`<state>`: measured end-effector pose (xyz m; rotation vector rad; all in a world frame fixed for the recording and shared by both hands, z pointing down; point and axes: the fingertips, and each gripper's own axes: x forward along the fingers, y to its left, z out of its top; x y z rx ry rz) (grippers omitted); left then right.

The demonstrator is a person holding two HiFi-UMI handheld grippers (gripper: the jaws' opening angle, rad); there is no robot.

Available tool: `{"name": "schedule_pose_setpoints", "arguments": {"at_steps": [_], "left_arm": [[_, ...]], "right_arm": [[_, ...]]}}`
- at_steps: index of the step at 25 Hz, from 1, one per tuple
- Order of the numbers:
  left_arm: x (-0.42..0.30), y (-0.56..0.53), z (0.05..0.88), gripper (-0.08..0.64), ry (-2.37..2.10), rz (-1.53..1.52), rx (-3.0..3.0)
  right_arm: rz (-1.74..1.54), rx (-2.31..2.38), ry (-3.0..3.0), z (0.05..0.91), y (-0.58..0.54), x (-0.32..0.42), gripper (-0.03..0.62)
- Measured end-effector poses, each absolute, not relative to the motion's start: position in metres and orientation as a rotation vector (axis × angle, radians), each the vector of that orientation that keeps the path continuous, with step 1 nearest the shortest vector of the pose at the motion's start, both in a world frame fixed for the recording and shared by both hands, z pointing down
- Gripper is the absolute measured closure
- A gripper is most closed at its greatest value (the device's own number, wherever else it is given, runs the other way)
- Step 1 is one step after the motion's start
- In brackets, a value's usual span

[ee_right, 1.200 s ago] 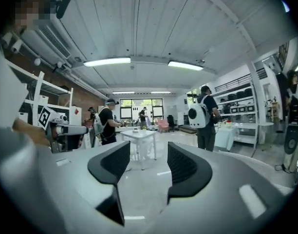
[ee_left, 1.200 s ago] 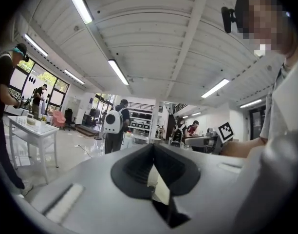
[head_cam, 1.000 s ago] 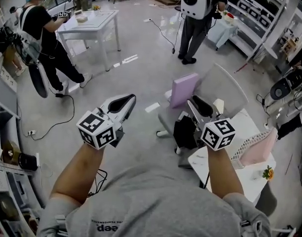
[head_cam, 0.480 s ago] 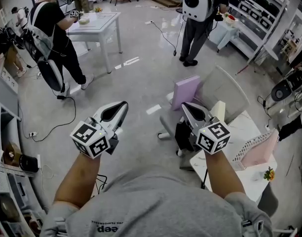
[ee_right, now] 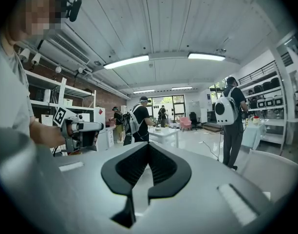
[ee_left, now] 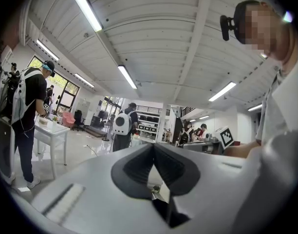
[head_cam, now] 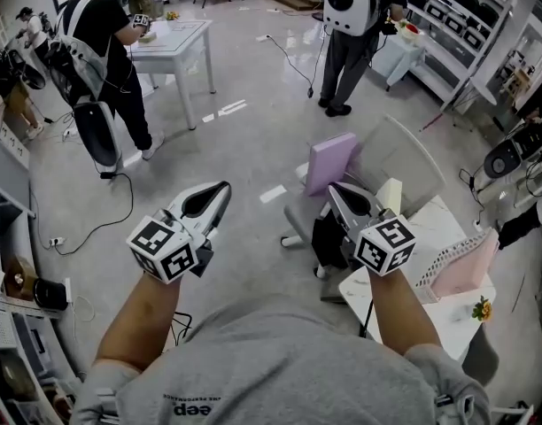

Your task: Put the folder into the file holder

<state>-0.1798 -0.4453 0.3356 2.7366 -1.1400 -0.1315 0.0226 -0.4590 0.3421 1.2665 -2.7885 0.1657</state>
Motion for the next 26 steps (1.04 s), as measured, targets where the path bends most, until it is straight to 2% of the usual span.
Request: {"name": "schedule_pose_setpoints", "arguments": {"at_steps": [26], "left_arm": [[-0.1713, -0.4436, 0.3304, 0.500, -1.114, -0.144, 2.735]], "right_arm": [[0.107, 1.261, -2.776, 0.3368, -0.4601, 0.0258, 0.589]]}}
